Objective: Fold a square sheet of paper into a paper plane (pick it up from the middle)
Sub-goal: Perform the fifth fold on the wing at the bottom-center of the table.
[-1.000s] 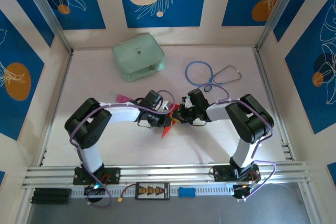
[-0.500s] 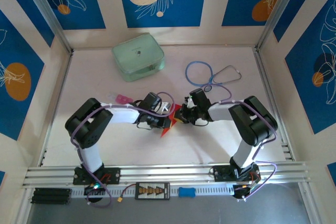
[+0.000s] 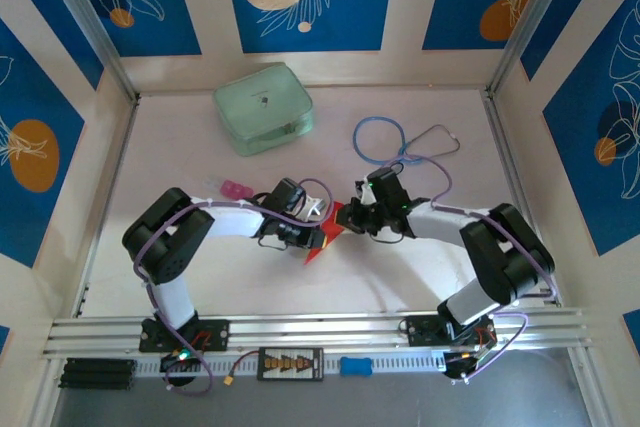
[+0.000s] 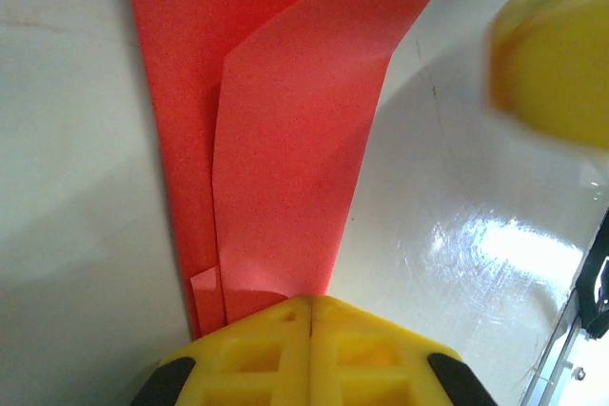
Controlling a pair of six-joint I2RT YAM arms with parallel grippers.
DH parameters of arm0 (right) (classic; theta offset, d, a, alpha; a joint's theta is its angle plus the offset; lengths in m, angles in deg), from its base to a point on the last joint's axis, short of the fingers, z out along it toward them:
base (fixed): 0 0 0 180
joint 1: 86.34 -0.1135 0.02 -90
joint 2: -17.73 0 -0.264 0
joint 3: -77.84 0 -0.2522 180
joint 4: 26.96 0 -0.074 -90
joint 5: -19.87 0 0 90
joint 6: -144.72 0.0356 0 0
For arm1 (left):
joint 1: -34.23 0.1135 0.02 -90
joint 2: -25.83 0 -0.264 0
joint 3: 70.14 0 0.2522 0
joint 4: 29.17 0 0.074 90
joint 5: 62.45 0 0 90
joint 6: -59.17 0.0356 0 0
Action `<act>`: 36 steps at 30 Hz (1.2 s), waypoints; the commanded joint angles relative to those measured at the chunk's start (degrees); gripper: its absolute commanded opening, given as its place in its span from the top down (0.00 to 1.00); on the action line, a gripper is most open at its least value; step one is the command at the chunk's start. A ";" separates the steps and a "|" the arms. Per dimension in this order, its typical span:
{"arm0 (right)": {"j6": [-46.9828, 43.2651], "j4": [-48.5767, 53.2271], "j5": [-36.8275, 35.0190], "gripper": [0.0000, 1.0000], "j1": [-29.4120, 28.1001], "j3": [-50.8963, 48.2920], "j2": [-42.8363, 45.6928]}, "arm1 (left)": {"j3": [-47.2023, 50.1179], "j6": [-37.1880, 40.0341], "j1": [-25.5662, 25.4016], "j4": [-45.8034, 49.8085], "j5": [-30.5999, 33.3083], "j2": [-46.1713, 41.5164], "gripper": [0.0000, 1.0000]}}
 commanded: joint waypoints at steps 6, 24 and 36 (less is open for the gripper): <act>-0.39 -0.24 -1.72 0.88 -2.66 3.44 -6.69 | 2.17 1.21 -0.08 9.33 1.86 2.70 1.00; 2.75 2.34 -7.09 0.88 7.87 1.85 -8.60 | 3.01 0.41 0.00 8.54 0.74 3.54 1.00; 5.22 4.93 -11.38 0.88 14.69 2.95 -7.80 | 3.15 0.16 -0.08 8.19 0.44 3.98 1.00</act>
